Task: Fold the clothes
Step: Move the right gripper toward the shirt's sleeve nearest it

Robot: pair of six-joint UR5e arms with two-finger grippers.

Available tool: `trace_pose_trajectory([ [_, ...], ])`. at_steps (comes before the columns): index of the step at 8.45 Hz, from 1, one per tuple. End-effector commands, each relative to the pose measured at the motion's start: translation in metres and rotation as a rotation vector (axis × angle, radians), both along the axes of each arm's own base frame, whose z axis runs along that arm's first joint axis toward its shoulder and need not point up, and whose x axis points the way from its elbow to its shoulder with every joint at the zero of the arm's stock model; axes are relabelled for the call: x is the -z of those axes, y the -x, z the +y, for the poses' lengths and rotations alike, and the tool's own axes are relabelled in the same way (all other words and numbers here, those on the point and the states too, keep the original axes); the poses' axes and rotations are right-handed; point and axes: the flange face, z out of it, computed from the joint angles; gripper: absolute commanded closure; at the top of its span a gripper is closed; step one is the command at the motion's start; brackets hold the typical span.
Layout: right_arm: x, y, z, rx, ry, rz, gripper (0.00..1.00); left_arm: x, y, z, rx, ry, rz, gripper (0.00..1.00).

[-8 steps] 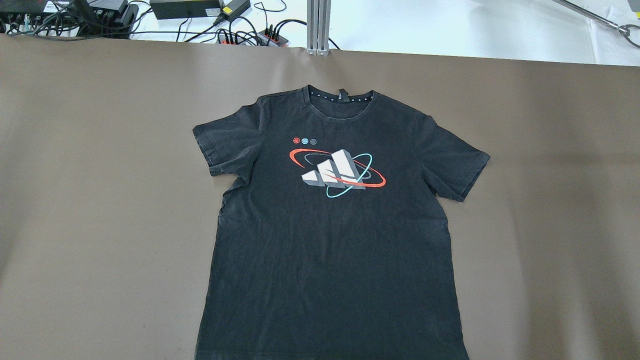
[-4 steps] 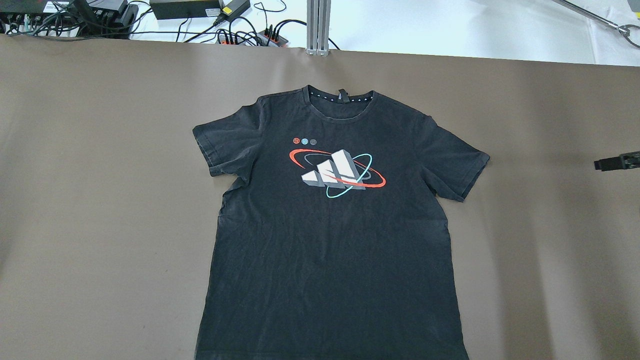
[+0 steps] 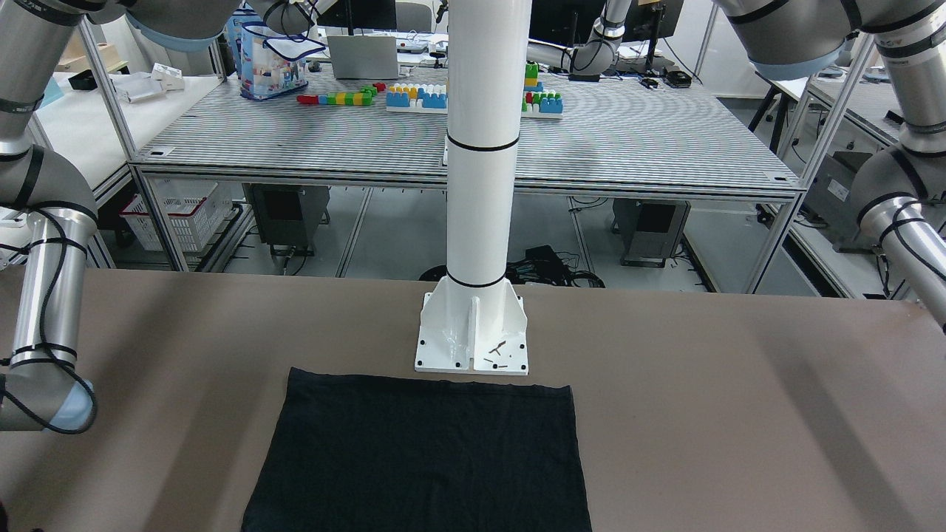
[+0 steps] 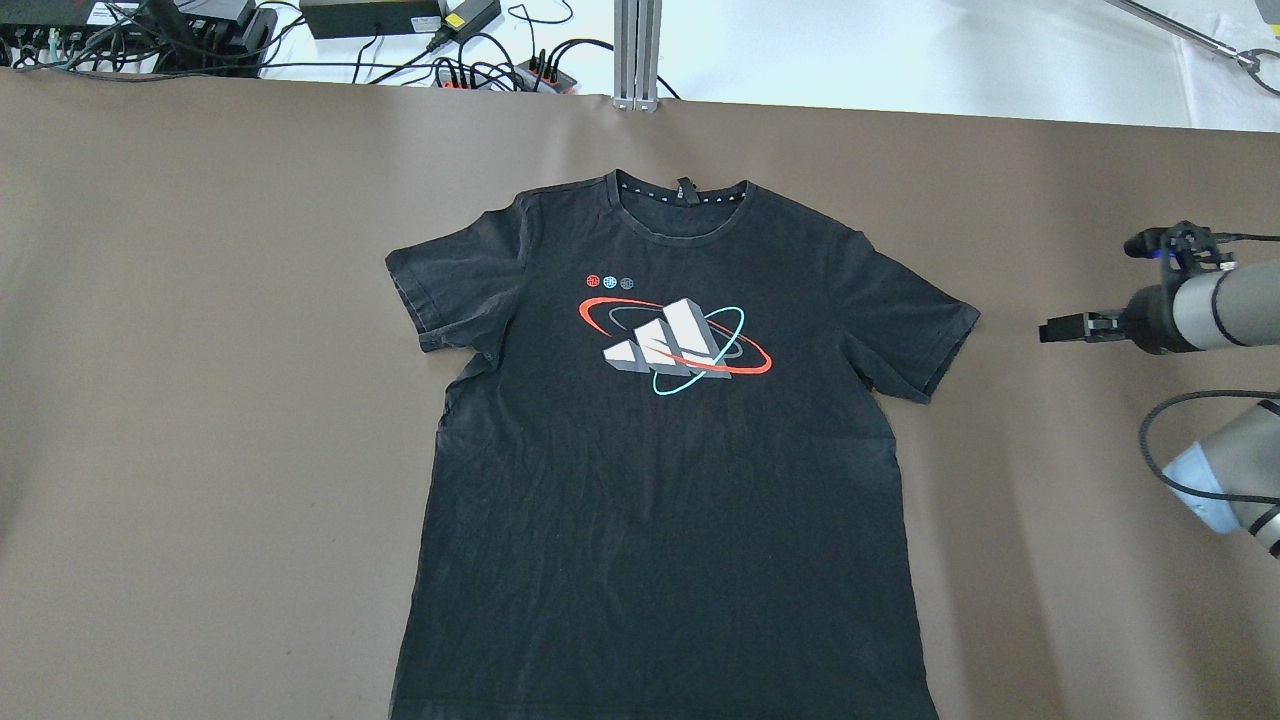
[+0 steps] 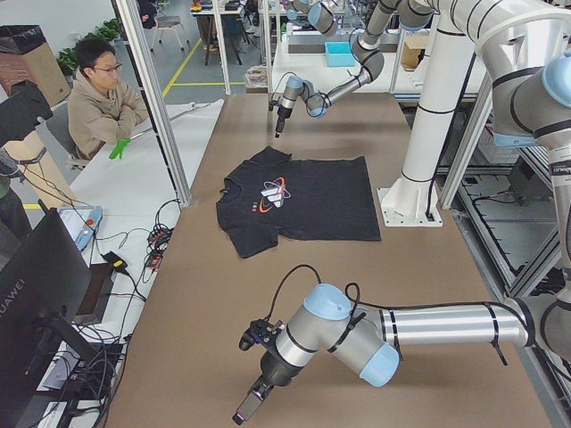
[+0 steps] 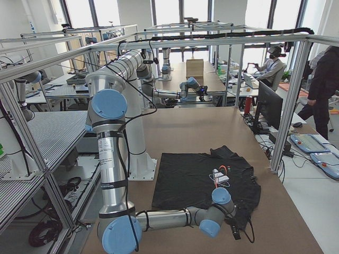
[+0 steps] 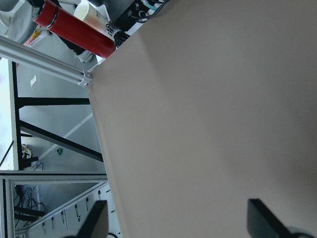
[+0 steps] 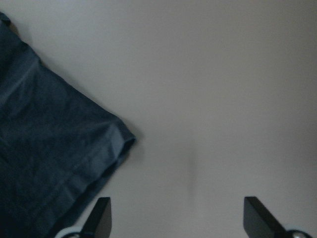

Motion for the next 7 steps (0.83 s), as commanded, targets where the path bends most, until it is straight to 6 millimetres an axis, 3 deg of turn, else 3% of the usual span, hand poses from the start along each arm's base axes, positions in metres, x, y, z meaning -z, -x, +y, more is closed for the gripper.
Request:
trace_pose_trajectory([
  [1,0.028,0.048,-0.016,-0.097,0.078,-0.002,0.12,0.003,0.000,-0.003,0.009,-0.002,0.004,0.00],
  [3,0.024,0.051,-0.019,-0.093,0.086,0.009,0.16,0.005,0.000,-0.006,0.011,-0.006,0.002,0.00],
  [4,0.011,0.054,-0.020,-0.086,0.102,0.025,0.21,0.005,0.001,-0.007,0.023,-0.007,-0.010,0.00],
  [7,0.010,0.065,-0.034,-0.064,0.088,0.048,0.34,0.005,0.002,-0.006,0.026,-0.008,-0.010,0.00],
])
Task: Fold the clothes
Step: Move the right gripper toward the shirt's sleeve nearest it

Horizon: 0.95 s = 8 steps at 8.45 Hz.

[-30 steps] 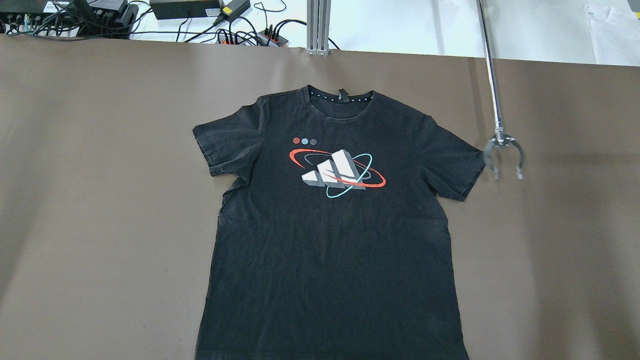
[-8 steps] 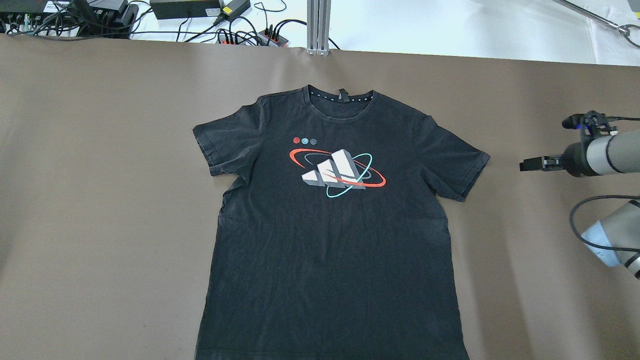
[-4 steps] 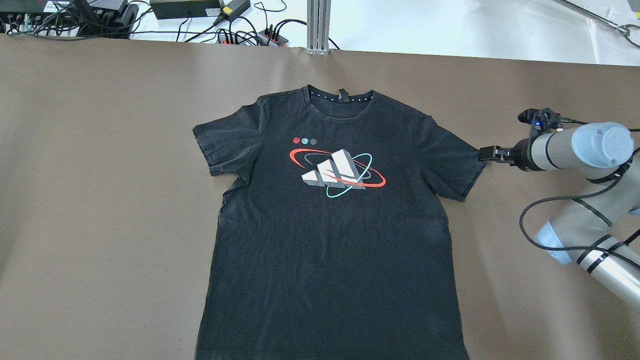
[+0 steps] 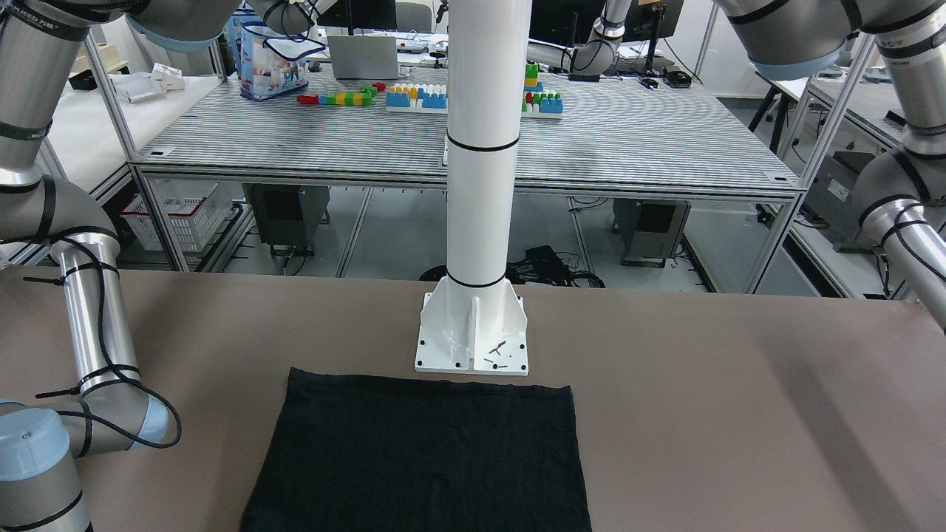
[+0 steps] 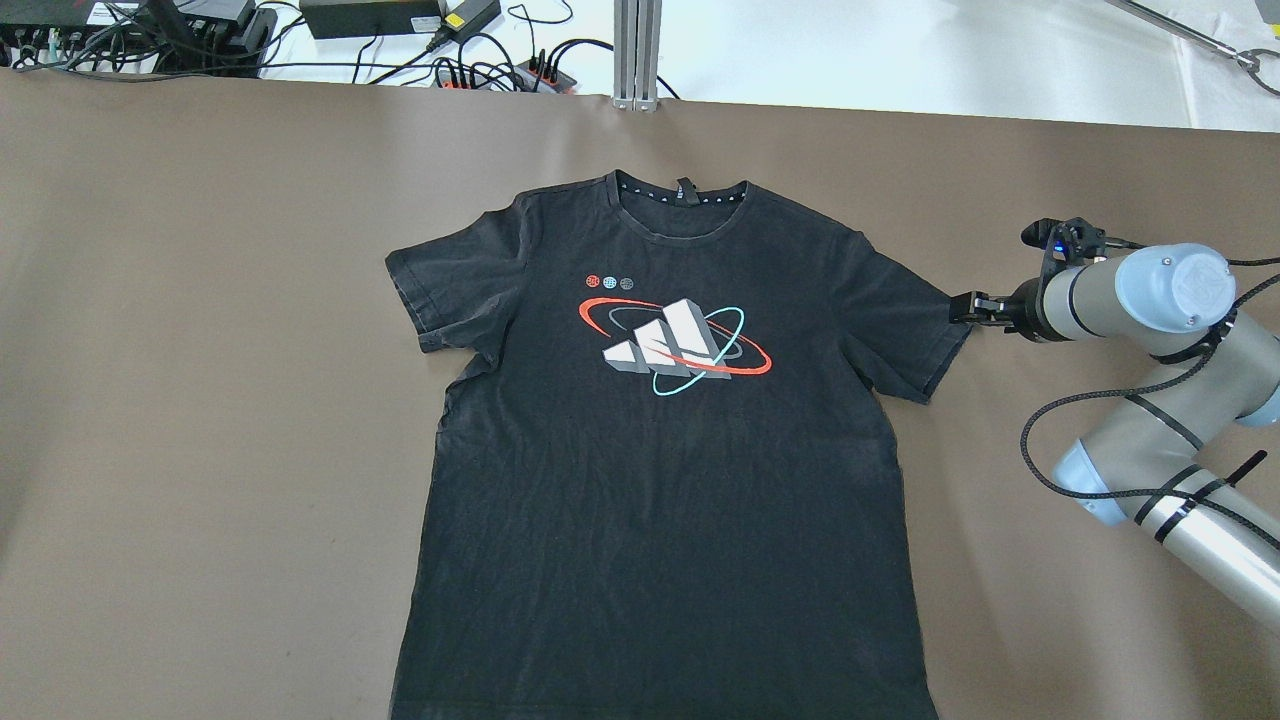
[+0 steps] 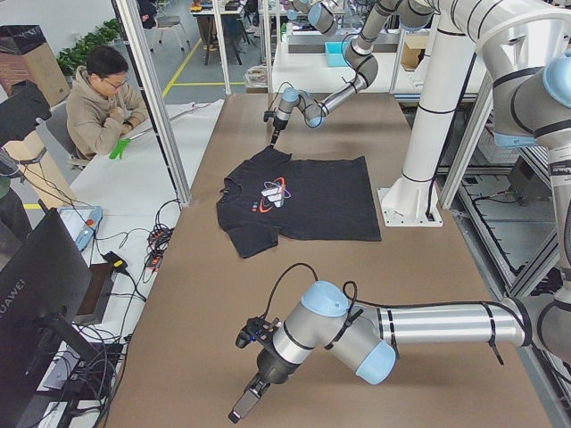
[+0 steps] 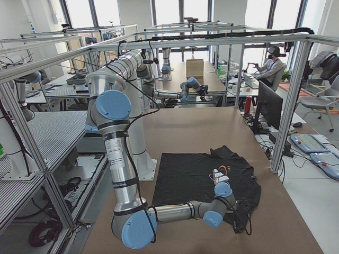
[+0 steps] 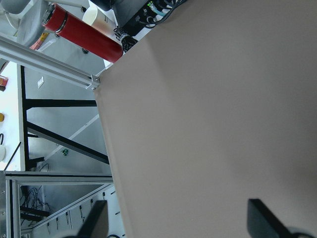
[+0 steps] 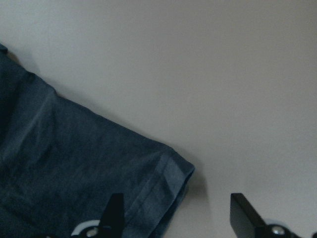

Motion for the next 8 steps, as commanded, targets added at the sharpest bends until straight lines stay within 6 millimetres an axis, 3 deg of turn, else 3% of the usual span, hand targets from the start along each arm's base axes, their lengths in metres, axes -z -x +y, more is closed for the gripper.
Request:
trace_pose_trajectory([
  [1,0.002,0.013,-0.016,0.015,-0.001,0.016,0.42,0.000,0.001,0.001,0.003,-0.002,-0.001,0.00],
  [2,0.003,0.013,-0.017,0.016,-0.002,0.015,0.71,0.000,0.001,0.001,0.003,-0.002,-0.001,0.00],
  [3,0.004,0.014,-0.016,0.033,-0.019,0.022,0.93,0.000,0.000,0.000,0.002,-0.001,-0.001,0.00],
  [5,0.003,0.012,-0.015,0.056,-0.040,0.032,1.00,0.000,0.000,0.000,0.021,0.004,0.013,0.00],
  [6,0.017,0.010,-0.013,0.057,-0.040,0.025,1.00,0.000,-0.001,0.000,0.032,0.008,0.024,0.00],
  [8,0.071,0.011,-0.001,0.069,-0.011,0.023,1.00,0.001,-0.010,-0.001,0.021,0.009,0.028,0.00],
])
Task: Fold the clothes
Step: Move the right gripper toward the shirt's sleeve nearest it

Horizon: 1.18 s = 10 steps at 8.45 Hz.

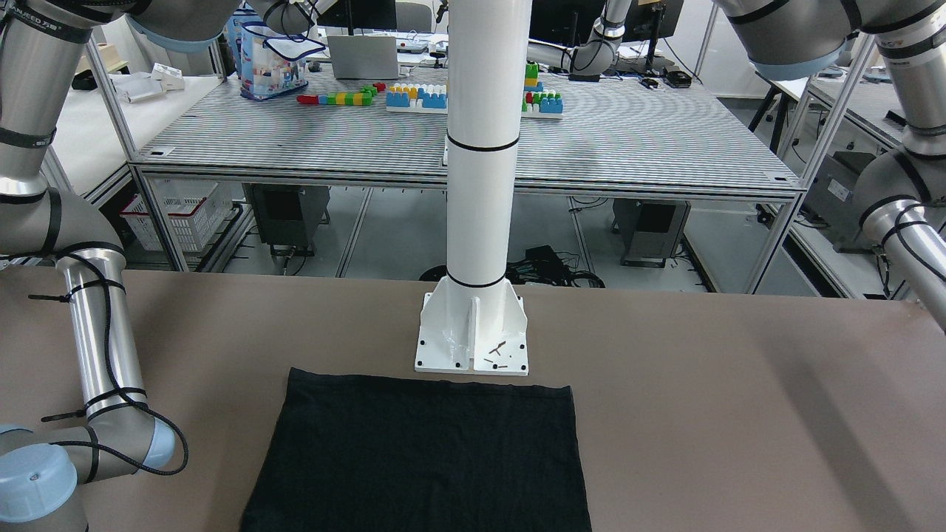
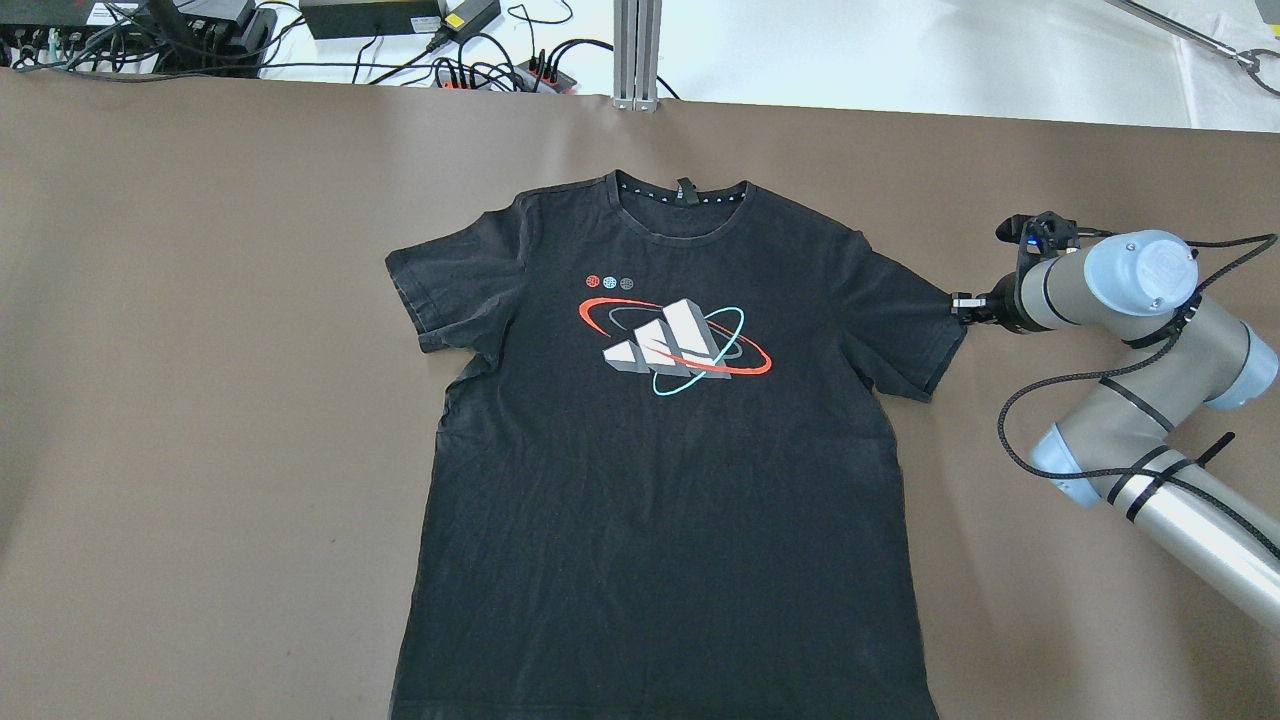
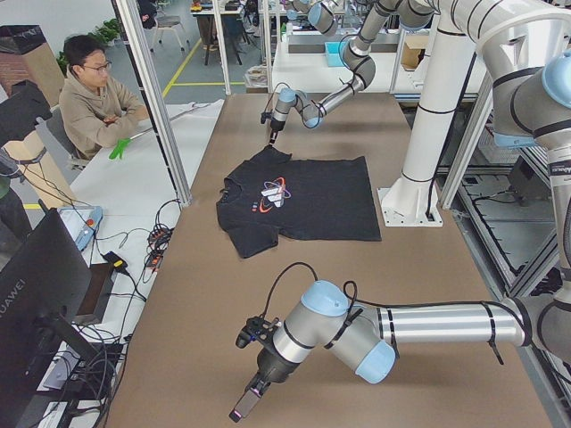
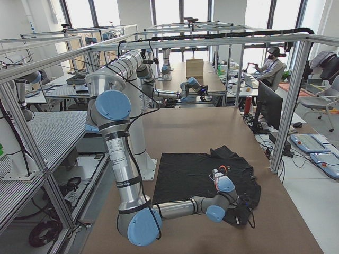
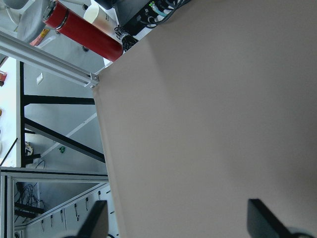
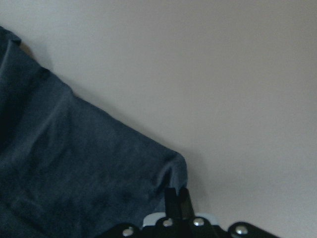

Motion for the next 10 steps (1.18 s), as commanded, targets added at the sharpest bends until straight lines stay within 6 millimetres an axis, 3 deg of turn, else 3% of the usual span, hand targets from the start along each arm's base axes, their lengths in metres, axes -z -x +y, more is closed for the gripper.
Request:
trace_pose_trajectory([
  [1,0.082,0.028,0.032,0.045,0.031,0.001,1.00,0.000,-0.006,0.000,-0.003,0.003,0.007,0.00],
  [3,0.120,0.067,0.033,0.006,0.045,-0.003,1.00,0.000,-0.007,-0.001,0.004,0.008,0.013,0.00],
  [7,0.177,0.121,-0.014,-0.031,0.077,-0.028,1.00,0.000,-0.018,-0.002,0.004,0.014,0.027,0.00],
  [10,0.185,0.144,-0.009,-0.051,0.064,-0.014,1.00,0.001,-0.018,-0.002,0.009,0.013,0.033,0.00],
])
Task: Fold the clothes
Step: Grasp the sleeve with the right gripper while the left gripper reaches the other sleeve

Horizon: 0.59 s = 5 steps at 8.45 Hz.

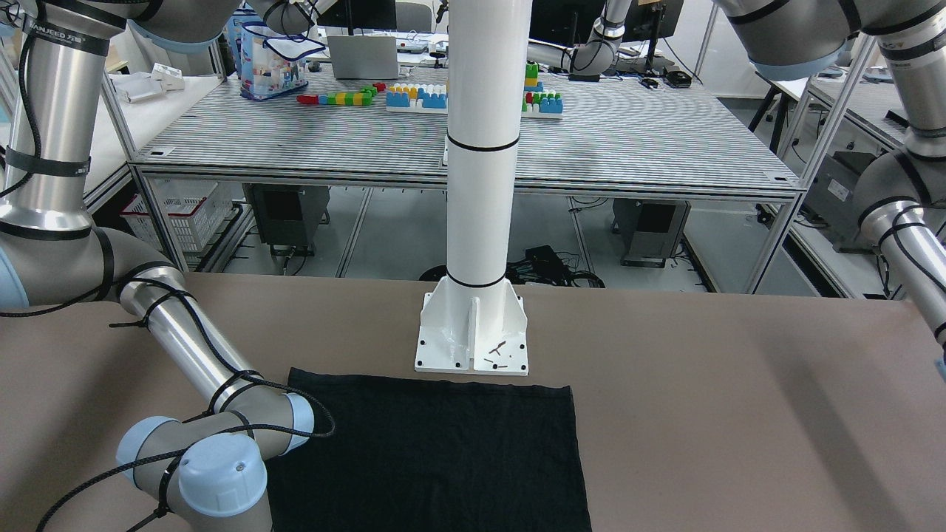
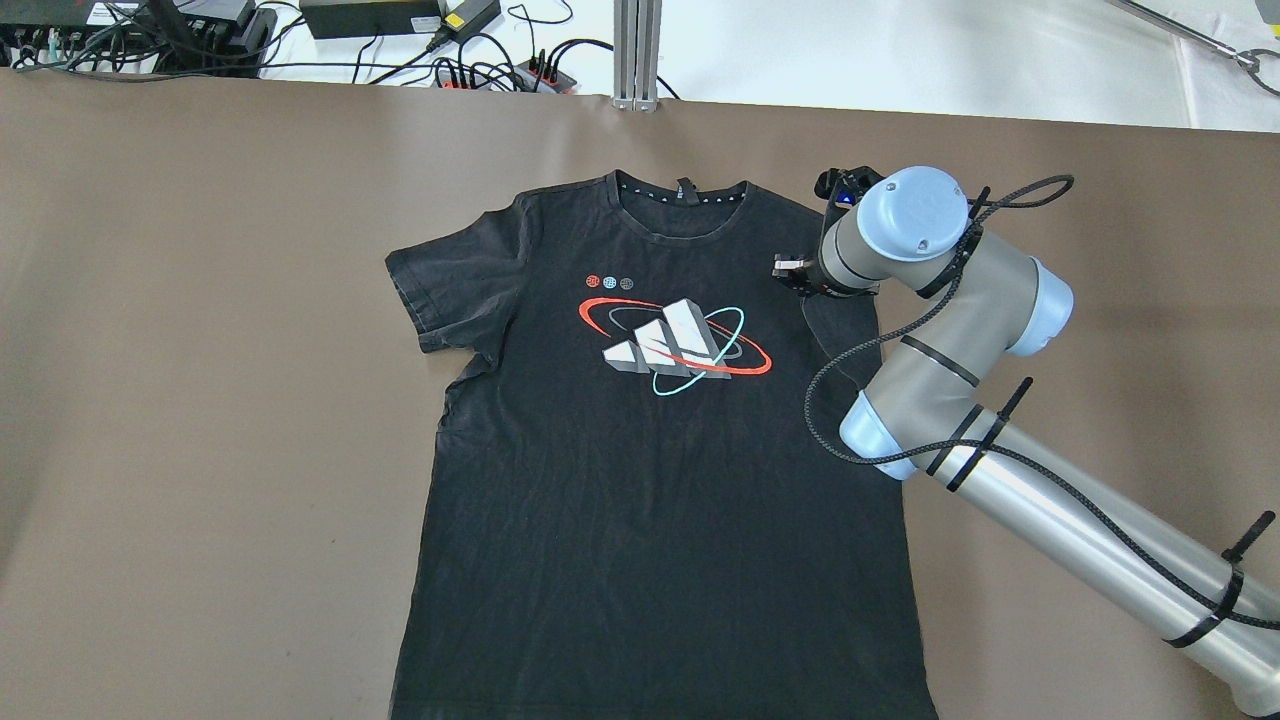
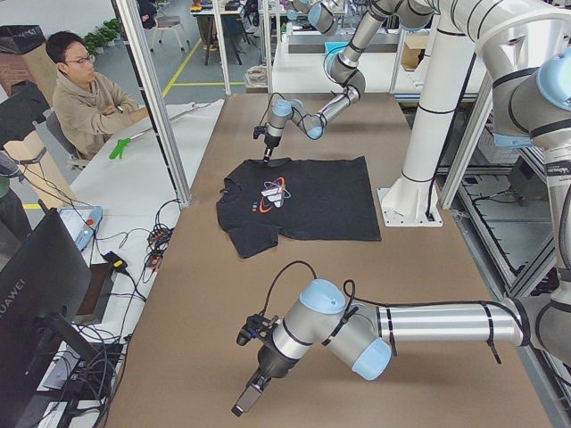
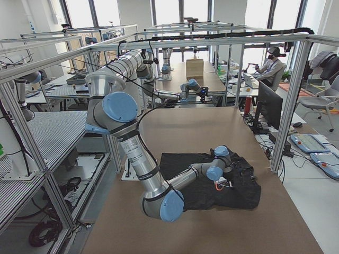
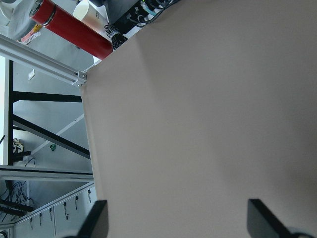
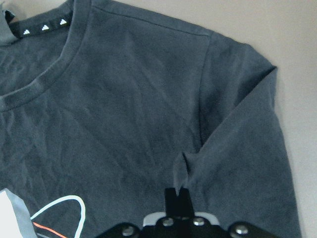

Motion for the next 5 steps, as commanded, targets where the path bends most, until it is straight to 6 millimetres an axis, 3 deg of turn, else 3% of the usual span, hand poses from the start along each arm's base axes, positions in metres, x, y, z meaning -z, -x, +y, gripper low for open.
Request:
trace_pose_trajectory([
  [1,0.005,0.016,0.005,-0.007,-0.008,0.006,0.79,0.001,-0.002,-0.001,0.011,0.002,0.010,0.00],
  [2,0.005,0.018,0.009,-0.001,-0.011,0.003,0.03,0.003,-0.005,-0.003,0.014,0.003,0.016,0.00],
  [3,0.010,0.021,0.013,0.006,-0.022,-0.006,0.05,0.004,-0.014,-0.006,0.016,0.005,0.031,0.00],
  [4,0.008,0.021,0.013,0.006,-0.020,-0.004,0.05,0.015,-0.038,-0.016,0.020,0.005,0.073,0.00],
  [5,0.008,0.021,0.013,0.005,-0.020,-0.003,0.05,0.046,-0.077,-0.036,-0.028,-0.025,0.150,0.00],
])
